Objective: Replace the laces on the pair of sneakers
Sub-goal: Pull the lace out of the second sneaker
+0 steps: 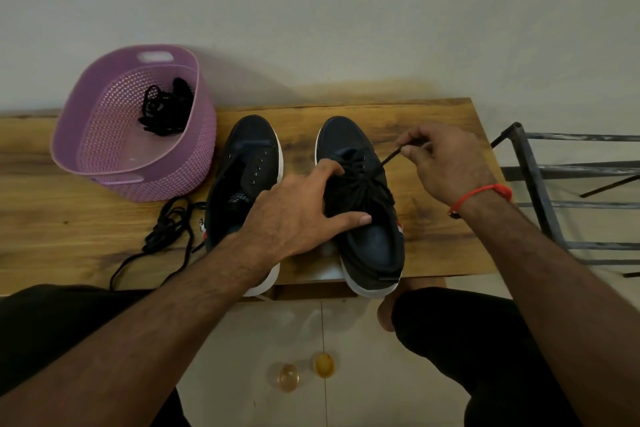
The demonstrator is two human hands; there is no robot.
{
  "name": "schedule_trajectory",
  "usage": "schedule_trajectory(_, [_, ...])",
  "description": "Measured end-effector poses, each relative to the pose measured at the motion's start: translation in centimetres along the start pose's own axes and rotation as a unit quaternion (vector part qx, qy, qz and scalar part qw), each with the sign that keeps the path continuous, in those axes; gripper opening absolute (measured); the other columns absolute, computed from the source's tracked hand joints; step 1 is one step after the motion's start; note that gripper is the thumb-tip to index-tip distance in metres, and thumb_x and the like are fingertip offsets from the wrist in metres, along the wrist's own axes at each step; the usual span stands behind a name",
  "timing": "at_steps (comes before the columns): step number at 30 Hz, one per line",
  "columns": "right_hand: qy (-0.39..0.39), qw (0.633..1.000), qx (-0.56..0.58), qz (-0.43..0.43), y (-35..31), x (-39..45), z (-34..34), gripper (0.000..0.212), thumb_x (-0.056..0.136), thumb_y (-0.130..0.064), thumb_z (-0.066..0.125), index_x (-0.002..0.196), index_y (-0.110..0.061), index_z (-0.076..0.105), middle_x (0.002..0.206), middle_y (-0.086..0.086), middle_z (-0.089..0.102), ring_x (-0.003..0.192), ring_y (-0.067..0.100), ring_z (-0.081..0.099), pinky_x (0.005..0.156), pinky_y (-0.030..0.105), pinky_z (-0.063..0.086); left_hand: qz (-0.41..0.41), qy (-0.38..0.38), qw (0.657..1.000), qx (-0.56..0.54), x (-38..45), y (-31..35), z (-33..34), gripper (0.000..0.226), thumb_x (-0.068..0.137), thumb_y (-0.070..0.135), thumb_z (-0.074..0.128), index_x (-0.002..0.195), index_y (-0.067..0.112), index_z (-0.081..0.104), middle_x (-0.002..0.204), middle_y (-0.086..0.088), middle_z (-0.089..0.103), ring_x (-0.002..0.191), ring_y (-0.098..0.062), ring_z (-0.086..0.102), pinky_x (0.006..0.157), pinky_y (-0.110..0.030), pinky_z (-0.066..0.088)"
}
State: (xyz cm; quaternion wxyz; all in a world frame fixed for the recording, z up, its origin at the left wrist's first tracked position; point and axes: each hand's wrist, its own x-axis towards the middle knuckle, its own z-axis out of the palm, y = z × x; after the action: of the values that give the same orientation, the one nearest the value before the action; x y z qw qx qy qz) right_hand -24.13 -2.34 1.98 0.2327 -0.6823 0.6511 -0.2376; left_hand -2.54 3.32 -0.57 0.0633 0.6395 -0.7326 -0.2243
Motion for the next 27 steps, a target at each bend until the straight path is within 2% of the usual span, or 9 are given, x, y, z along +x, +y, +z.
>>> schedule_trajectory(4, [0.005,0.998,-0.055,-0.023,0.2,0.0,-0.4,0.032,0.096,-0.014,0.063,0.125,-0.026,0.061,0.131,-0.001,0.052,0.122,0.014,0.049,0.098,0.017,0.031,0.027,-0.007,0.995,-0.100,0.0,-0.4,-0.6,0.043,0.094,0.070,0.042,0.122,0.037,0.046,0.111,0.005,0.067,0.086,-0.009,0.066,0.078,-0.043,0.060])
schedule_trajectory(8, [-0.104,0.994,-0.032,-0.004,0.1,-0.2,0.1,0.039,0.094,-0.018,0.066,0.129,-0.030,0.055,0.117,-0.009,0.054,0.110,0.013,0.055,0.090,0.025,0.042,0.034,0.007,0.987,-0.156,-0.1,-0.5,-0.9,0.018,0.106,0.044,0.041,0.114,0.032,0.052,0.102,0.010,0.065,0.095,-0.012,0.066,0.081,-0.040,0.058])
schedule_trajectory(10, [-0.167,0.986,-0.022,0.020,0.1,-0.3,0.4,0.040,0.095,-0.023,0.066,0.131,-0.032,0.052,0.118,-0.010,0.058,0.110,0.014,0.056,0.087,0.027,0.043,0.031,-0.008,0.983,-0.183,0.0,-0.2,-1.1,0.026,0.100,0.053,0.047,0.113,0.032,0.055,0.111,0.011,0.066,0.100,-0.012,0.066,0.086,-0.041,0.058])
schedule_trajectory(13, [-0.199,0.980,-0.023,0.013,0.1,-0.3,0.8,0.039,0.097,-0.024,0.062,0.134,-0.032,0.053,0.128,-0.008,0.060,0.116,0.014,0.056,0.089,0.028,0.042,0.025,-0.031,0.979,-0.200,0.0,0.1,-1.6,0.052,0.077,0.076,0.057,0.112,0.037,0.058,0.118,0.017,0.060,0.099,-0.008,0.067,0.085,-0.033,0.057])
schedule_trajectory(16, [-0.188,0.982,-0.020,-0.006,0.0,-0.4,0.9,0.037,0.099,-0.022,0.060,0.134,-0.032,0.053,0.132,-0.007,0.058,0.118,0.013,0.054,0.089,0.025,0.040,0.026,-0.044,0.985,-0.165,0.1,0.0,-1.4,0.036,0.083,0.059,0.070,0.108,0.037,0.058,0.120,0.011,0.064,0.094,-0.008,0.068,0.081,-0.028,0.057])
schedule_trajectory(20, [-0.176,0.981,-0.024,-0.072,-0.2,-0.5,1.1,0.039,0.098,-0.013,0.057,0.135,-0.027,0.054,0.135,-0.005,0.058,0.123,0.012,0.053,0.097,0.023,0.041,0.024,-0.023,0.979,-0.203,0.3,-0.2,-1.4,0.011,0.096,0.043,0.063,0.102,0.034,0.063,0.110,0.014,0.067,0.097,-0.005,0.067,0.086,-0.037,0.058])
schedule_trajectory(23, [-0.200,0.975,-0.029,-0.090,-0.1,-0.4,1.2,0.039,0.099,-0.010,0.054,0.135,-0.026,0.055,0.135,-0.004,0.059,0.123,0.012,0.053,0.095,0.018,0.040,0.008,-0.014,0.969,-0.247,0.6,-0.3,-1.6,0.012,0.099,0.038,0.059,0.103,0.029,0.066,0.108,0.017,0.067,0.102,-0.007,0.066,0.093,-0.040,0.055])
schedule_trajectory(25, [-0.213,0.972,-0.034,-0.096,0.0,-0.4,1.1,0.037,0.099,-0.010,0.053,0.133,-0.025,0.057,0.134,-0.004,0.059,0.121,0.010,0.053,0.087,0.009,0.037,0.007,-0.018,0.960,-0.279,0.7,-0.1,-1.3,0.012,0.099,0.036,0.060,0.101,0.026,0.067,0.112,0.024,0.059,0.102,-0.008,0.064,0.089,-0.035,0.054])
schedule_trajectory(27, [-0.220,0.969,-0.033,-0.108,0.0,-0.5,0.9,0.038,0.097,-0.010,0.056,0.132,-0.026,0.057,0.134,-0.005,0.059,0.120,0.009,0.052,0.088,0.012,0.036,0.004,-0.008,0.956,-0.294,0.7,0.1,-1.0,0.011,0.099,0.034,0.059,0.098,0.026,0.067,0.114,0.028,0.053,0.100,-0.004,0.060,0.079,-0.028,0.047])
